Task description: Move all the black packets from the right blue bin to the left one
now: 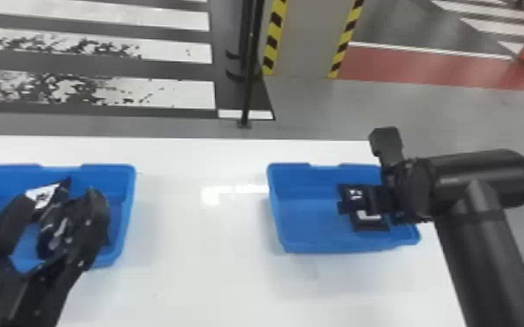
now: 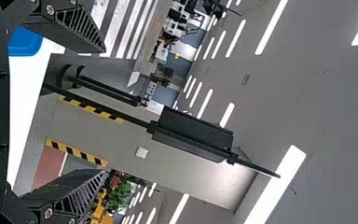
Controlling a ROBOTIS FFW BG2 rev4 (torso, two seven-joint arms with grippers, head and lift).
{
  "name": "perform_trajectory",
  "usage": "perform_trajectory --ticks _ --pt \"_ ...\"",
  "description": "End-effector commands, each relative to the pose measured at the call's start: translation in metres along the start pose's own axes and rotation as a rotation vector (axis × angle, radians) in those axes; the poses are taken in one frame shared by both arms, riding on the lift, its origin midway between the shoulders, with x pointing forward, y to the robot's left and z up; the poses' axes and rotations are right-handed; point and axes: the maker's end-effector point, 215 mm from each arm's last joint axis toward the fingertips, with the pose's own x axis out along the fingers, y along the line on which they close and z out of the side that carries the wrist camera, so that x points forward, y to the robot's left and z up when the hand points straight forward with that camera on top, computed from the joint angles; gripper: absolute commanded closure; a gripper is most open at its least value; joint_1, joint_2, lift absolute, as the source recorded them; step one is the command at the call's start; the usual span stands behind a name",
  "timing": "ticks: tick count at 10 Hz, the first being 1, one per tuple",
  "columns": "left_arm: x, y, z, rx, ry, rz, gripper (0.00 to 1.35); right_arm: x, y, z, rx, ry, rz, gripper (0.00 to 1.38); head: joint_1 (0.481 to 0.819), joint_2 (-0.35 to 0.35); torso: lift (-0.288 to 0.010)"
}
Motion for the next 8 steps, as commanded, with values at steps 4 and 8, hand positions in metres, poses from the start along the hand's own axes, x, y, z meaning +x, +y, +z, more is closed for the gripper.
perform_trajectory --ticks 4,8 --pt "0.0 0.001 0.0 0.001 0.001 0.003 0.12 0.014 -0.02 -0.003 0.013 0.048 -0.043 0.2 0.695 -0.22 -0.14" --pt "0.0 0.0 -0.001 0.006 0.003 -0.002 0.12 0.026 -0.022 -0.001 0.027 0.052 -0.036 0.2 0.695 -0.236 -0.14"
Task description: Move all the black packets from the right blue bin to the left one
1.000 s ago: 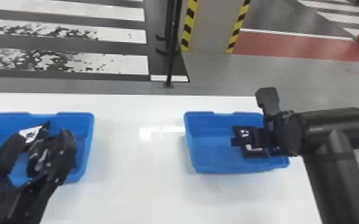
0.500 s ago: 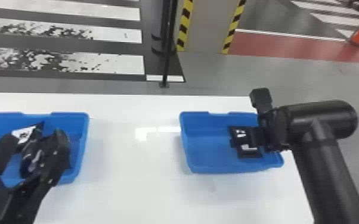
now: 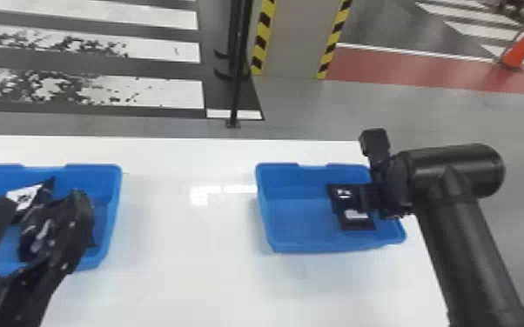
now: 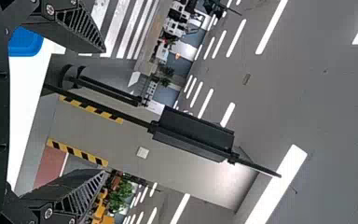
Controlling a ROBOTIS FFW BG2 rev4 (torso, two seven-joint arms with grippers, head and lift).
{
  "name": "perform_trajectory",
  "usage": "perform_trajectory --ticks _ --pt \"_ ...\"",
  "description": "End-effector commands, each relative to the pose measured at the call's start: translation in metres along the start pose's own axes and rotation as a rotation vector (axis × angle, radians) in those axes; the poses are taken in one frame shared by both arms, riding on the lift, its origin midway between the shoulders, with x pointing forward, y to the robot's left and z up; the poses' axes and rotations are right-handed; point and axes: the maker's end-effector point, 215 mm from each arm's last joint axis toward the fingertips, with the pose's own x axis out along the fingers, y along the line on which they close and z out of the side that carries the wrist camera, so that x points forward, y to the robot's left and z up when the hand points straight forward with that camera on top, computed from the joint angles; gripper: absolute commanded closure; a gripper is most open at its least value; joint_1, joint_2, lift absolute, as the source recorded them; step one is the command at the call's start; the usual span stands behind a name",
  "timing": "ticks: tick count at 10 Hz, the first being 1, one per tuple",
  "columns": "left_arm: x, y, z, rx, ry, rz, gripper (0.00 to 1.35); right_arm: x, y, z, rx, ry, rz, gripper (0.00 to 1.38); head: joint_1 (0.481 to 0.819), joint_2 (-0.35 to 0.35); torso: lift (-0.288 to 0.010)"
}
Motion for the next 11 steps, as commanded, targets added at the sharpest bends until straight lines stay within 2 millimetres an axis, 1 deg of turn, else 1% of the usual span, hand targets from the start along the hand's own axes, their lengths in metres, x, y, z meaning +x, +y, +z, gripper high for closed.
perform_trajectory --ticks 1,2,4,5,6,7,8,9,11 --pt "-0.001 0.001 0.0 0.0 0.002 0.002 0.12 0.008 0.007 -0.007 0.009 0.012 0.028 0.21 0.695 -0.237 -0.14" --pt "-0.001 0.001 -0.001 0.002 0.002 0.001 0.12 0.01 0.008 -0.011 0.009 0.017 0.03 0.21 0.695 -0.233 -0.14" --pt "-0.001 0.001 -0.001 0.002 0.002 0.001 0.12 0.011 0.007 -0.011 0.009 0.017 0.029 0.21 0.695 -0.231 -0.14" --pt "-0.001 0.001 0.0 0.0 0.002 0.002 0.12 0.012 0.008 -0.013 0.011 0.022 0.032 0.25 0.695 -0.231 -0.14" --pt "-0.001 0.001 -0.002 0.0 0.004 0.003 0.12 0.013 0.009 -0.018 0.016 0.036 0.035 0.33 0.695 -0.231 -0.14" --pt "-0.001 0.001 -0.002 0.0 0.004 0.003 0.12 0.013 0.009 -0.021 0.019 0.048 0.037 0.66 0.695 -0.231 -0.14" --pt "-0.001 0.002 -0.001 0.001 0.003 0.005 0.12 0.013 0.013 -0.022 0.022 0.048 0.05 1.07 0.695 -0.232 -0.14" --pt "-0.001 0.003 -0.002 0.0 0.005 0.006 0.12 0.011 0.015 -0.019 0.018 0.031 0.053 1.14 0.695 -0.231 -0.14" --pt "-0.001 0.003 -0.002 0.0 0.005 0.006 0.12 0.009 0.016 -0.015 0.028 -0.017 0.059 1.17 0.695 -0.223 -0.14"
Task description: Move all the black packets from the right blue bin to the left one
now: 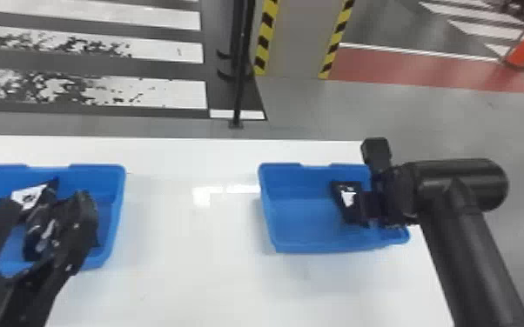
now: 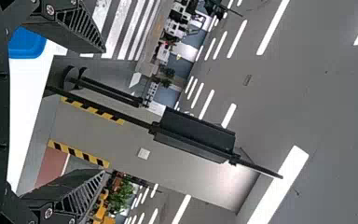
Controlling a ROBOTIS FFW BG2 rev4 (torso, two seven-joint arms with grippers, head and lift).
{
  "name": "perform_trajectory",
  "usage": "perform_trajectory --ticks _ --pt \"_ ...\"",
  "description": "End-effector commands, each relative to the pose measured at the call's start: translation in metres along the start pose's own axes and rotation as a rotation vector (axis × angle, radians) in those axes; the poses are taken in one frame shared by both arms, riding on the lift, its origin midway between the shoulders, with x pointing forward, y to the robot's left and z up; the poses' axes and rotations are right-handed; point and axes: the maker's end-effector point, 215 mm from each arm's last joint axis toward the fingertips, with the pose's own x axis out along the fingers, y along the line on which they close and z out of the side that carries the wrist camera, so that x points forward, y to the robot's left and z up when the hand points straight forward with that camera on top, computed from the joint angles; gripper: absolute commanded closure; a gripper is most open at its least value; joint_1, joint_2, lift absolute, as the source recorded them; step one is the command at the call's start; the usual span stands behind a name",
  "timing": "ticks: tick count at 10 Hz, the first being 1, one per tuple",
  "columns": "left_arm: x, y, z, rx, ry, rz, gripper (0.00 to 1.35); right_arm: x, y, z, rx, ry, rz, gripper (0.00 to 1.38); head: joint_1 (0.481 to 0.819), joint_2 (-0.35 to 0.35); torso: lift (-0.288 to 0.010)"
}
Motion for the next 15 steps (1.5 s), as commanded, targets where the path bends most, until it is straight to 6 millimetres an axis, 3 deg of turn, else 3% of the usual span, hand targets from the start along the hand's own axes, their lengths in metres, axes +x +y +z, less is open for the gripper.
perform_trajectory --ticks 1,5,8,10,13,15 --pt "0.0 0.001 -0.001 0.0 0.001 0.003 0.12 -0.006 -0.001 0.005 0.016 -0.066 0.007 1.17 0.695 -0.221 -0.14" --pt "0.0 0.002 0.001 0.005 -0.011 0.003 0.12 -0.067 0.07 0.035 -0.015 -0.348 0.176 1.17 0.695 -0.168 -0.14" --pt "0.004 0.0 0.005 0.003 -0.035 -0.003 0.12 -0.142 0.133 0.089 -0.062 -0.671 0.426 1.17 0.695 -0.086 -0.14" --pt "0.007 -0.008 0.005 -0.002 -0.038 -0.021 0.12 -0.181 0.192 0.085 -0.115 -0.735 0.556 1.17 0.695 -0.025 -0.14" --pt "0.011 -0.017 0.002 -0.015 -0.038 -0.041 0.12 -0.205 0.283 0.056 -0.212 -0.693 0.75 1.17 0.695 0.069 -0.14" --pt "0.013 -0.025 -0.001 -0.023 -0.034 -0.058 0.12 -0.215 0.331 0.032 -0.264 -0.643 0.867 1.17 0.695 0.139 -0.14"
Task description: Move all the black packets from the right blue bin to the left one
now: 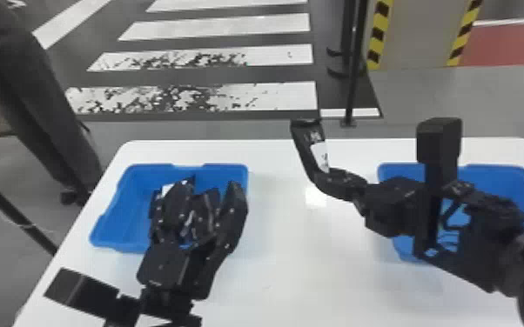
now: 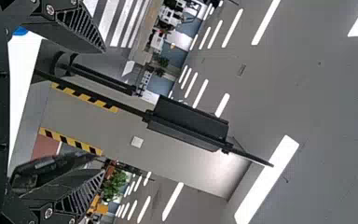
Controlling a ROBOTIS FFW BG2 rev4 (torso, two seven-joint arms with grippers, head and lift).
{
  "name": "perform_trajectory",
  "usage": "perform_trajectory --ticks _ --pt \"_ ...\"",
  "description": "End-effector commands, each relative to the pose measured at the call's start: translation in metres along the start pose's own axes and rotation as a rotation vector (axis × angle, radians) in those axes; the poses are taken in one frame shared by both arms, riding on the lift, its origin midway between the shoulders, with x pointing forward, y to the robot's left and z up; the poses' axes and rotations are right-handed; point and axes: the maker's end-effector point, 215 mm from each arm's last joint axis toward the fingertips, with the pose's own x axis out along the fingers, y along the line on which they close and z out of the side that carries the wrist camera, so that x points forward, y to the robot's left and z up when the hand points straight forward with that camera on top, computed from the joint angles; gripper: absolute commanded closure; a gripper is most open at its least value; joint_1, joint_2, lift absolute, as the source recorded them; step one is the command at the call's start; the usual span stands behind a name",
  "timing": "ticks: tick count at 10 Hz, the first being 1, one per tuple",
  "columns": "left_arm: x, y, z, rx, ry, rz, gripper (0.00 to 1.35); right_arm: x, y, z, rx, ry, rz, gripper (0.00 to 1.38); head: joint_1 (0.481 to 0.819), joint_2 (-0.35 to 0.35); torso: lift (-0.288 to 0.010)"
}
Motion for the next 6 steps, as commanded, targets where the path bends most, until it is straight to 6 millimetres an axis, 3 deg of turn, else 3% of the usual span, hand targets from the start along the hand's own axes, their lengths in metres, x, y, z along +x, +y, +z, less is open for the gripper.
perform_trajectory --ticks 1,3,6 --pt "0.003 -0.006 -0.004 -0.008 0.011 -0.013 0.12 0.012 0.043 -0.009 0.0 0.025 0.099 1.17 0.695 0.157 -0.14" --pt "0.005 -0.009 -0.007 -0.013 0.013 -0.019 0.12 0.016 0.084 -0.009 0.003 0.028 0.188 1.17 0.695 0.22 -0.14" --pt "0.004 -0.007 -0.006 -0.007 0.003 -0.016 0.12 0.011 0.116 -0.005 0.007 0.024 0.26 1.17 0.695 0.272 -0.14"
